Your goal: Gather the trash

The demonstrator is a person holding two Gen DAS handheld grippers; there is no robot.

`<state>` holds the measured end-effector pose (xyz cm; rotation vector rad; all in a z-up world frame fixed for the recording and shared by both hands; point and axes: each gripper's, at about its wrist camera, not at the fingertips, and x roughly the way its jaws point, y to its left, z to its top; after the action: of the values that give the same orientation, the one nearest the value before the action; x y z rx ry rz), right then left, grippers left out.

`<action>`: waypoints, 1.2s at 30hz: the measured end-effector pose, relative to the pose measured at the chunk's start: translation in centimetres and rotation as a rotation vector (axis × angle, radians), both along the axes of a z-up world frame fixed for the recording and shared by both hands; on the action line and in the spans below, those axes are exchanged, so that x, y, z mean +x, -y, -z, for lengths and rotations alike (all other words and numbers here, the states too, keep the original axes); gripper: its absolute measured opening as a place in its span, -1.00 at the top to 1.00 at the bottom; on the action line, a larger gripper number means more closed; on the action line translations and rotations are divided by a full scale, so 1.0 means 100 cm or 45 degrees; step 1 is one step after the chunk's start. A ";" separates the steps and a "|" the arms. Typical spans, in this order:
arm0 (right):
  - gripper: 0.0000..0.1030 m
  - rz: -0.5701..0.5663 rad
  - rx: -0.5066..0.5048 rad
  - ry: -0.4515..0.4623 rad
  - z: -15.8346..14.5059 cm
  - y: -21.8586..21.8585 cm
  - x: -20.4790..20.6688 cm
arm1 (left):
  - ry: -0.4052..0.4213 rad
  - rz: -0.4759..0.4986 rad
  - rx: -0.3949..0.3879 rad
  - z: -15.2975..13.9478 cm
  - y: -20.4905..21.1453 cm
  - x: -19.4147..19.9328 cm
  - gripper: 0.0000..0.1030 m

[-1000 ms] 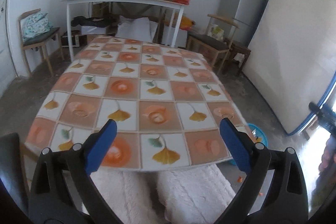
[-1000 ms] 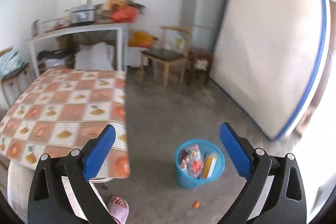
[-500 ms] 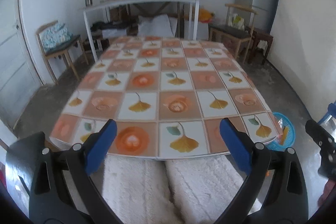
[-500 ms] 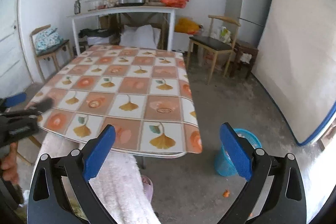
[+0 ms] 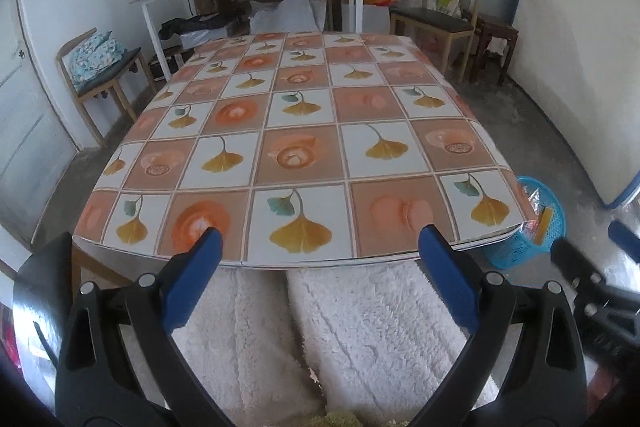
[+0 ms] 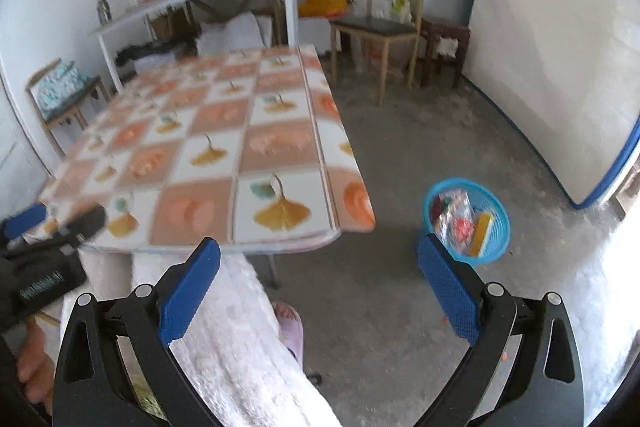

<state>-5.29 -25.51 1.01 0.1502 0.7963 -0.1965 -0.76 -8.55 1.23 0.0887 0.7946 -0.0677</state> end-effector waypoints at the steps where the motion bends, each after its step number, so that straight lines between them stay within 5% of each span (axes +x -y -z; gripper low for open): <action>1: -0.87 0.002 0.004 -0.007 0.002 0.001 0.000 | -0.004 -0.005 0.000 0.000 0.000 0.001 -0.83; 36: -0.87 0.122 -0.061 -0.001 -0.001 0.022 -0.015 | 0.021 0.168 0.020 -0.002 0.028 -0.010 -0.83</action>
<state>-6.80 -27.73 1.13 0.1435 0.7853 -0.3063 -1.80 -11.39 1.48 0.1565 0.7720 -0.1853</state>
